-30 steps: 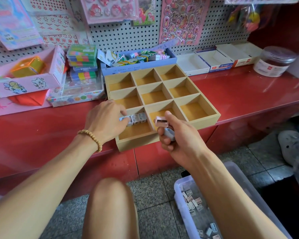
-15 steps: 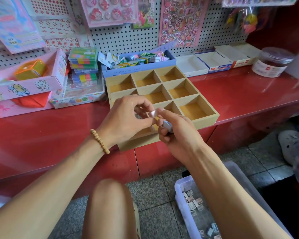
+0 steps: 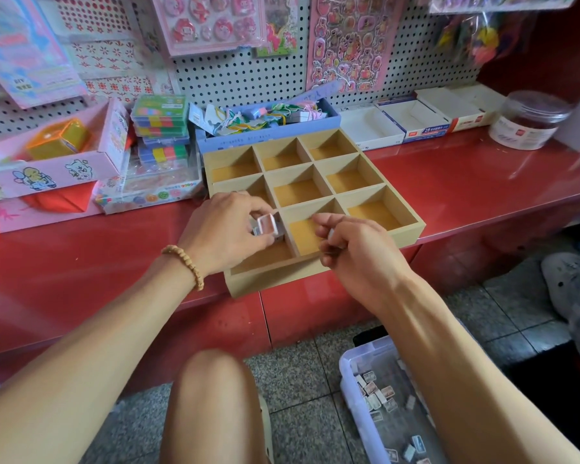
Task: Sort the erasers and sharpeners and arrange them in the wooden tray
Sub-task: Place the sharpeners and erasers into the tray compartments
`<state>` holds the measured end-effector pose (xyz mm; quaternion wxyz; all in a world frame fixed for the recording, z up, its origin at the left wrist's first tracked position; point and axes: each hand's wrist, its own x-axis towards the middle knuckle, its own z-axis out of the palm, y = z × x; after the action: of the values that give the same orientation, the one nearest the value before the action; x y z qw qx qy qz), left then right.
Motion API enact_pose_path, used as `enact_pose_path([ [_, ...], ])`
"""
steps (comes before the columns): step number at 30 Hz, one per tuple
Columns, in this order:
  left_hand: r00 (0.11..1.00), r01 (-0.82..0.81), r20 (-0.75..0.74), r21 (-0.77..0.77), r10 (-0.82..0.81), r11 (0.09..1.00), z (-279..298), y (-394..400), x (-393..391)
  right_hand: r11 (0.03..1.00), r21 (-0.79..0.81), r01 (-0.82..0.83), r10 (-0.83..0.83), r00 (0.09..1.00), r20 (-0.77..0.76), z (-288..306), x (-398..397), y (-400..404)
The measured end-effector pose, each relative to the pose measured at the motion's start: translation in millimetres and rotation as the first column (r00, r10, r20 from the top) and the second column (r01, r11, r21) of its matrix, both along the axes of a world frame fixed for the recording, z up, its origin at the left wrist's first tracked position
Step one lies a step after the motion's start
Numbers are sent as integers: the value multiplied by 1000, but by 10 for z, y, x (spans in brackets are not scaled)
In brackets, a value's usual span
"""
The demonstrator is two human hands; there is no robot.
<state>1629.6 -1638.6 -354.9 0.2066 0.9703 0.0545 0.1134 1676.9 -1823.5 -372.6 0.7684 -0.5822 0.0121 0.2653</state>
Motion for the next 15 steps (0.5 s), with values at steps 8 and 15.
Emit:
enact_pose_path([
  [8, 972, 136, -216, 189, -94, 973, -167, -35, 141, 998, 4, -68, 68, 997, 22, 38, 3, -149],
  [15, 971, 185, -196, 251, -137, 950, -261, -57, 239, 996, -83, -40, 47, 995, 86, -32, -4, -167],
])
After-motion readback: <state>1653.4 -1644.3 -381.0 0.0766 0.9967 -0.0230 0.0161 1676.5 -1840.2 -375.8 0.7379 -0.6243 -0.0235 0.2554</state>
